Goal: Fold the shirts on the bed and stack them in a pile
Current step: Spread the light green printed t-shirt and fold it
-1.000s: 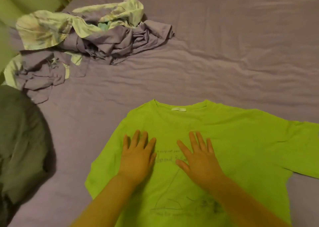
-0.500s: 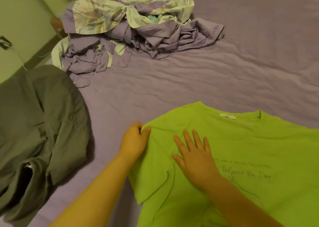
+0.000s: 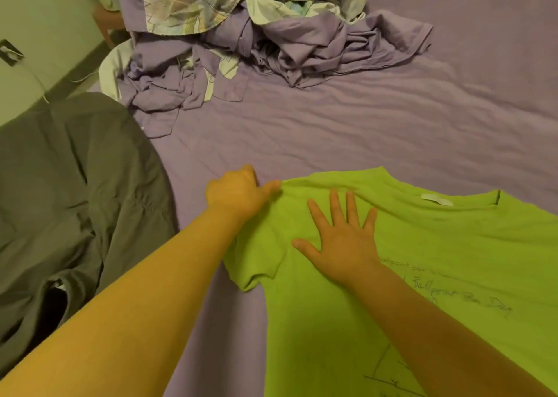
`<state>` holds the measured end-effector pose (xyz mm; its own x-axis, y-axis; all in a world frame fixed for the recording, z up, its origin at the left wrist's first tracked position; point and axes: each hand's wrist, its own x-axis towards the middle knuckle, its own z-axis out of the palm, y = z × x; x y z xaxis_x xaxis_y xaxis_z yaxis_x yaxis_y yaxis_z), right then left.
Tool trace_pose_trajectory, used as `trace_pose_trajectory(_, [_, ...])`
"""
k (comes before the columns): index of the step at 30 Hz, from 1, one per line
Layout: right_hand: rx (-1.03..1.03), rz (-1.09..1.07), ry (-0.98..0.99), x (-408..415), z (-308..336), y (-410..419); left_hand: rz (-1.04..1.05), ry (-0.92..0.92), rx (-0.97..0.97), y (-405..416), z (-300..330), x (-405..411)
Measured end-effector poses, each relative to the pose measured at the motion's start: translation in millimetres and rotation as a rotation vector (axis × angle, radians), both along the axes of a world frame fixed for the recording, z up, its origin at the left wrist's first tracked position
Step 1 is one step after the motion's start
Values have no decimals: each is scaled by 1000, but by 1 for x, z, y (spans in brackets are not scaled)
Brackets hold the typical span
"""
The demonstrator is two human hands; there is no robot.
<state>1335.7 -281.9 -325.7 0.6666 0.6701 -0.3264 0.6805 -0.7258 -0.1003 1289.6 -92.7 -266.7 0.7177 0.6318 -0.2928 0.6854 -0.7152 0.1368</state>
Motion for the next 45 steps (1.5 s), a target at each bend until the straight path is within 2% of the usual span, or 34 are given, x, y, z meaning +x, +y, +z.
trace_pose_trajectory(4, [-37, -1, 23, 13, 7, 7, 59, 97, -206, 15, -10, -16])
trace_pose_trajectory(7, [-67, -21, 71, 27, 12, 12, -26, 223, -260, 19, -6, -24])
trace_pose_trajectory(8, [-89, -24, 69, 29, 14, 14, -65, 219, -247, 19, -2, -25])
trace_pose_trajectory(10, [-87, -27, 30, 25, 16, 16, -77, 45, -317, 21, 5, -29])
trace_pose_trajectory(12, [-1, -23, -29, 8, 15, 14, 96, -227, -639, 20, 15, -34])
trace_pose_trajectory(14, [111, -13, -61, -15, 12, 10, 339, -390, -977, 17, 24, -39])
trace_pose_trajectory(16, [162, -2, -27, -34, 7, 3, 466, -397, -1197, 12, 28, -45])
trace_pose_trajectory(19, [180, 29, -29, -48, 4, -5, 399, -247, -1330, 7, 29, -54])
trace_pose_trajectory(22, [140, 26, -11, -48, 5, -6, 227, -29, -1196, 5, 25, -64])
trace_pose_trajectory(25, [99, 26, 2, -45, 9, -5, 294, -48, -1014, 10, 25, -69])
trace_pose_trajectory(27, [102, 45, 7, -43, 8, -5, 361, -112, -1031, 17, 31, -73])
trace_pose_trajectory(31, [53, 23, 41, -45, 12, -1, 398, -160, -1248, 28, 40, -87])
trace_pose_trajectory(33, [26, 34, 55, -46, 14, 0, 428, -229, -1229, 27, 37, -96])
trace_pose_trajectory(36, [-9, 25, 69, -47, 18, 2, 510, -361, -966, 26, 27, -99])
trace_pose_trajectory(40, [8, -45, 22, -59, 20, 7, 549, -510, -494, 36, 7, -86])
trace_pose_trajectory(43, [111, -18, -60, -85, 13, -6, 407, -413, -205, 13, -1, -83])
trace_pose_trajectory(45, [133, -3, -46, -104, 7, -23, 171, -413, 76, -16, -9, -91])
